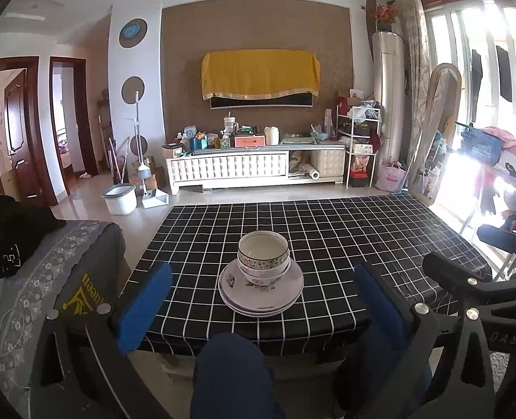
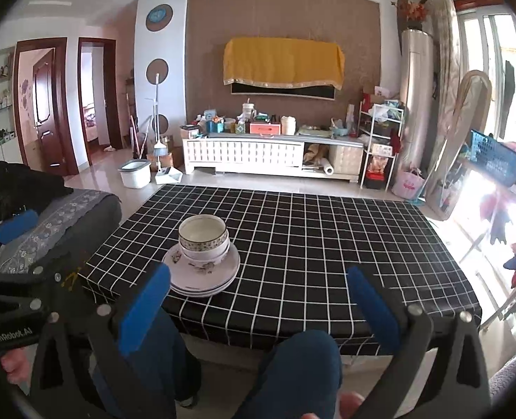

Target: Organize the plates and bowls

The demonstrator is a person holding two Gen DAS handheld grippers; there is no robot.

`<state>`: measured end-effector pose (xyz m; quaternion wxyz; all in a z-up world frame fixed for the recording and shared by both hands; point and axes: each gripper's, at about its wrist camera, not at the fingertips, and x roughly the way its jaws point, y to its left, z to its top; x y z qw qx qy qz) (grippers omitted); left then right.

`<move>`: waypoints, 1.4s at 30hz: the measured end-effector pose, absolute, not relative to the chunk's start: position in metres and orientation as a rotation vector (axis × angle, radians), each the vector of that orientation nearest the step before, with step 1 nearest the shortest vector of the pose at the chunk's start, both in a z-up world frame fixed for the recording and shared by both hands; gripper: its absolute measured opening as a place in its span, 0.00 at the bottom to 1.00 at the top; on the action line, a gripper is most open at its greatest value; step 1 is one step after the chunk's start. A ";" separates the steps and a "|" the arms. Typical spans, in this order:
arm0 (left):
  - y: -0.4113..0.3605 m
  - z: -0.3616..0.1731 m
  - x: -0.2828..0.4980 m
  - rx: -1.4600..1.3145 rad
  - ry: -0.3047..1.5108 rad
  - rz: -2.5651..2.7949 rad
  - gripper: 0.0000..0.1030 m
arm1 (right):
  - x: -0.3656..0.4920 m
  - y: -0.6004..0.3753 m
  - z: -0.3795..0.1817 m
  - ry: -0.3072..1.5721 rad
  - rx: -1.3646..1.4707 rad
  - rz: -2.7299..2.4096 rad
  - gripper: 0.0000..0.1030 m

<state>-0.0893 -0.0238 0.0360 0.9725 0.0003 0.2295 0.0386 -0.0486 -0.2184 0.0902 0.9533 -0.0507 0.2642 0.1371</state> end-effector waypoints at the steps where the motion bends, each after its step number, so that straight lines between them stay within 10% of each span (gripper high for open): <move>1: -0.024 0.036 -0.090 0.000 0.463 0.078 1.00 | -0.050 -0.218 0.091 0.535 -0.104 0.279 1.00; 42: -0.016 0.031 -0.098 -0.022 0.484 0.057 1.00 | -0.060 -0.216 0.089 0.523 -0.117 0.266 1.00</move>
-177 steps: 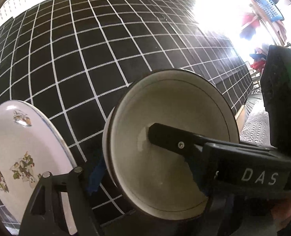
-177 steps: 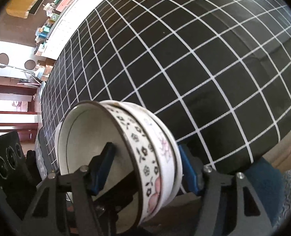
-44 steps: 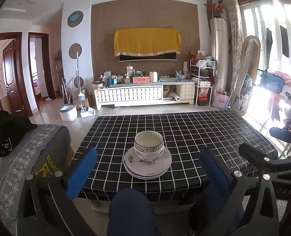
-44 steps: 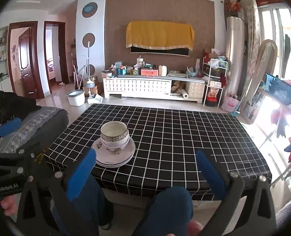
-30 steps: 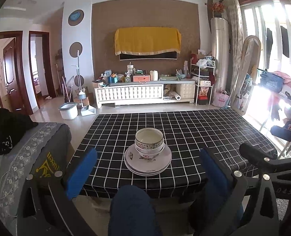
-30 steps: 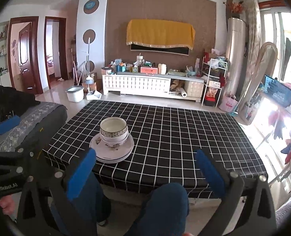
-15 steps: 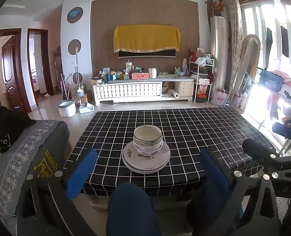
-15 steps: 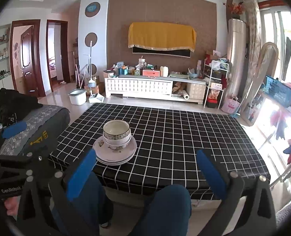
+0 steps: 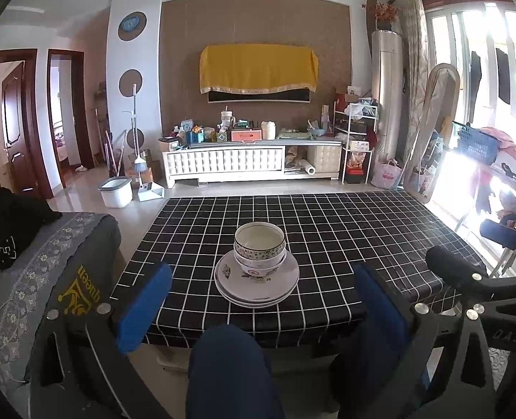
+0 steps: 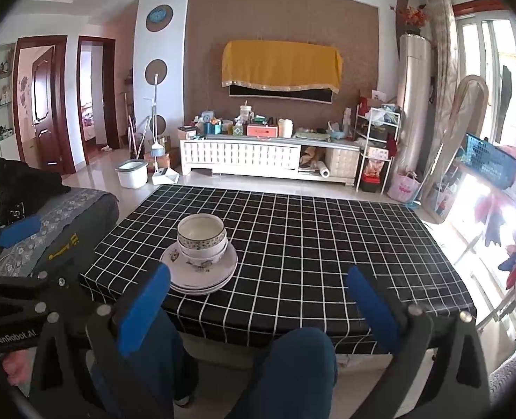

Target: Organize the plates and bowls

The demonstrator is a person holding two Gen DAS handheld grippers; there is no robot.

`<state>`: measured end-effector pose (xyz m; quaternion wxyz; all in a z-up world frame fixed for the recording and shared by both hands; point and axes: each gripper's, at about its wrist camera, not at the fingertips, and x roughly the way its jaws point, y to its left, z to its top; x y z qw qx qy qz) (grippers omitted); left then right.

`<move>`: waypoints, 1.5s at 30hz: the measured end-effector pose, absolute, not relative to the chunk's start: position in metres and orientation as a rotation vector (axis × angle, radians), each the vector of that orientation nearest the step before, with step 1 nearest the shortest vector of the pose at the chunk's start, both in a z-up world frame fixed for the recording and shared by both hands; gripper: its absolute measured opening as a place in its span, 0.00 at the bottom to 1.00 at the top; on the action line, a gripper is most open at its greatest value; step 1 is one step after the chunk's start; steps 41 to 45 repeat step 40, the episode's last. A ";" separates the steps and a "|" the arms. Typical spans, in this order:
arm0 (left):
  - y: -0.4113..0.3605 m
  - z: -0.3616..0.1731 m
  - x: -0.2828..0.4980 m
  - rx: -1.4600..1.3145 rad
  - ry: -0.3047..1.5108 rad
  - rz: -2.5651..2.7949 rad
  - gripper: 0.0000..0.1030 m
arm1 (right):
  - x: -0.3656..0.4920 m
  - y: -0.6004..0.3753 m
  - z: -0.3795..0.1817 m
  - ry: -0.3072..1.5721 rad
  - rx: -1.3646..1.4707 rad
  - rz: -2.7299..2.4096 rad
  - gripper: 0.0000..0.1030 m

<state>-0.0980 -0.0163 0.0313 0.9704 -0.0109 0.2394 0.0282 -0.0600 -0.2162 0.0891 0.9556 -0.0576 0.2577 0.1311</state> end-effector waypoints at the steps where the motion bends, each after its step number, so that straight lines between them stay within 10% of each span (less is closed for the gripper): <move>1: -0.016 0.031 -0.098 -0.024 0.484 0.057 1.00 | -0.060 -0.216 0.089 0.523 -0.117 0.267 1.00; 45: -0.024 0.029 -0.104 -0.014 0.488 0.050 1.00 | -0.061 -0.221 0.085 0.532 -0.112 0.254 1.00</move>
